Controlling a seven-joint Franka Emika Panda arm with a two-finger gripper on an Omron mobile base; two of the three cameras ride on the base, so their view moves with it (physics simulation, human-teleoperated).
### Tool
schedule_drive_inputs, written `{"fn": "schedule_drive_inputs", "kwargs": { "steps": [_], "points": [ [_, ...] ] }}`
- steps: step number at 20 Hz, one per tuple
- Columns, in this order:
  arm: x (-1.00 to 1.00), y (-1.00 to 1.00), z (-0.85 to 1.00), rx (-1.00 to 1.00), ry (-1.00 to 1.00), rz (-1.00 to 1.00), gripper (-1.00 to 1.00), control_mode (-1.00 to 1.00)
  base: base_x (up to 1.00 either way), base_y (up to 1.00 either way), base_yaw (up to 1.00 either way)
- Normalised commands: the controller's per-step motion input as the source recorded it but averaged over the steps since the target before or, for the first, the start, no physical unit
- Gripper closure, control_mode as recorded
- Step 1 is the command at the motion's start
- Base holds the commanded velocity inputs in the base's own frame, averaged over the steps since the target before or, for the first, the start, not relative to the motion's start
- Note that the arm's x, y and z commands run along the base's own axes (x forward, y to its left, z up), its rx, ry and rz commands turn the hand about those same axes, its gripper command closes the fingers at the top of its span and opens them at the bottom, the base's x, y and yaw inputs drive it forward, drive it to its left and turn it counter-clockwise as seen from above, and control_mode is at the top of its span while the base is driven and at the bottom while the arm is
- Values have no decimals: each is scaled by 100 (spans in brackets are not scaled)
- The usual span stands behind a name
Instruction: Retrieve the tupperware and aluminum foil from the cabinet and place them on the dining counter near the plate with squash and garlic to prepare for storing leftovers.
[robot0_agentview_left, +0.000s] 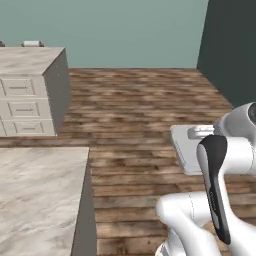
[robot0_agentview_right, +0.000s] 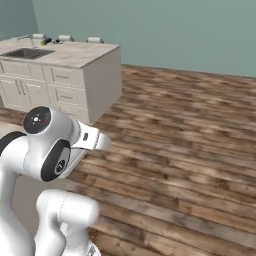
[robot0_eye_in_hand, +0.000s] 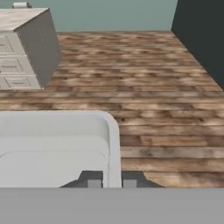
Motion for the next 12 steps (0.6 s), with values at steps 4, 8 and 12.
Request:
{"fn": "schedule_drive_inputs", "kwargs": {
  "steps": [4, 8, 12],
  "points": [
    [0, 0, 0, 0, 0, 0, 100, 100, 100, -52, 42],
    [0, 0, 0, 0, 0, 0, 100, 100, 100, -60, 40],
    [0, 0, 0, 0, 0, 0, 100, 100, 100, -68, 29]
  ]
}}
